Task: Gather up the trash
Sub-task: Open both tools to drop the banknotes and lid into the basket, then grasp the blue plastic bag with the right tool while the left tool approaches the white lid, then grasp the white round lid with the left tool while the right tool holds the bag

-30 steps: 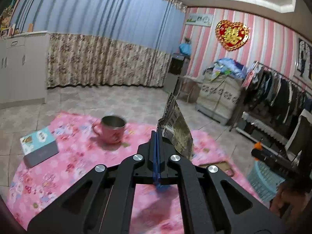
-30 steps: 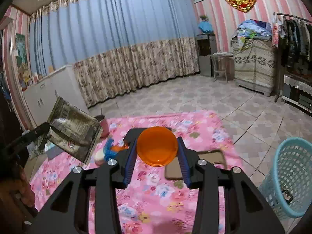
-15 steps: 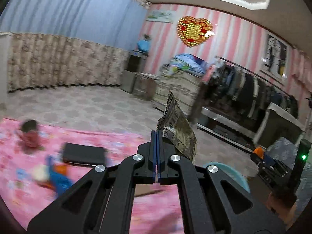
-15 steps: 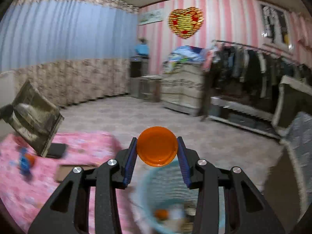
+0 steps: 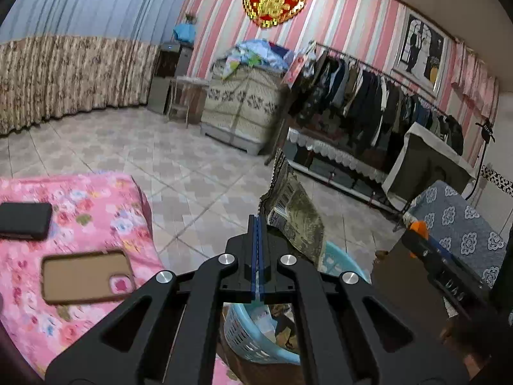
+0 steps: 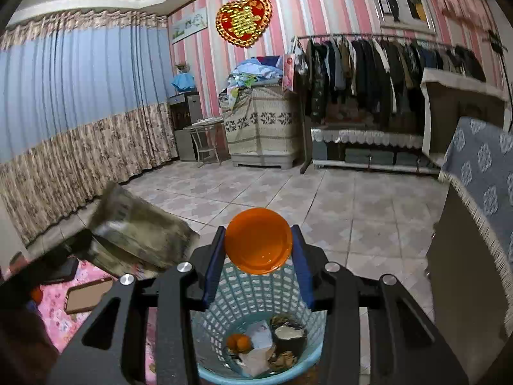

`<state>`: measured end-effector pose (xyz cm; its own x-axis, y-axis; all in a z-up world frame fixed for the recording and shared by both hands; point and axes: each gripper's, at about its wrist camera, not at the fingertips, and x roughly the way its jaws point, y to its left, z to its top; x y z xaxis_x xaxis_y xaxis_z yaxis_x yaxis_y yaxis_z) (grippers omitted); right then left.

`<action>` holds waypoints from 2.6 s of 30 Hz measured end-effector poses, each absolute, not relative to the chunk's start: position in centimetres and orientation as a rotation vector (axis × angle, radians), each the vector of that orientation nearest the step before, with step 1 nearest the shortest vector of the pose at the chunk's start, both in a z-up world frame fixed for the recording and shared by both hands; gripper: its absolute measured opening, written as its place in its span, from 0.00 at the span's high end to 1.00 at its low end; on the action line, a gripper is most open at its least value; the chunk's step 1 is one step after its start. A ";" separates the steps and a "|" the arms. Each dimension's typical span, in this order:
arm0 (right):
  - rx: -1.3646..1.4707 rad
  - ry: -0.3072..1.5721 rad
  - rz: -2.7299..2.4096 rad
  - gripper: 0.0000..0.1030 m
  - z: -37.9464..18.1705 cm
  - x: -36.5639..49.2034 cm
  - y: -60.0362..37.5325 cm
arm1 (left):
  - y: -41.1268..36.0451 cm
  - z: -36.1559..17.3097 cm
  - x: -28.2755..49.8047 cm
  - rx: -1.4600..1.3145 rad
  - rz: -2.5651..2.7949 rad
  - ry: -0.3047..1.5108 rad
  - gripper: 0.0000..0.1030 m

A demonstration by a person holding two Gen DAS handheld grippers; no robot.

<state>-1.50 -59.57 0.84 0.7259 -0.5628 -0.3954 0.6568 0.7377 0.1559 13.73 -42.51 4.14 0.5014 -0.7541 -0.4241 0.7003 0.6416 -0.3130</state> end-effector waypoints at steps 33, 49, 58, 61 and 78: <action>0.208 0.426 0.090 0.25 2.5 18.5 -29.4 | -1.8 8.5 22.0 -0.068 -0.191 0.411 0.05; 0.014 0.731 0.148 0.78 -8.5 26.9 -19.4 | -1.6 -0.1 27.3 0.013 -0.179 0.627 0.05; 0.138 0.527 0.098 0.80 -3.5 23.9 -24.3 | -4.0 -2.1 27.2 0.049 -0.228 0.680 0.06; 0.153 0.533 0.075 0.80 -3.7 23.8 -25.6 | -5.1 -3.6 28.0 0.054 -0.255 0.719 0.06; 0.205 0.549 0.072 0.80 -4.0 24.1 -27.3 | -8.3 -7.6 31.6 0.131 -0.318 0.907 0.41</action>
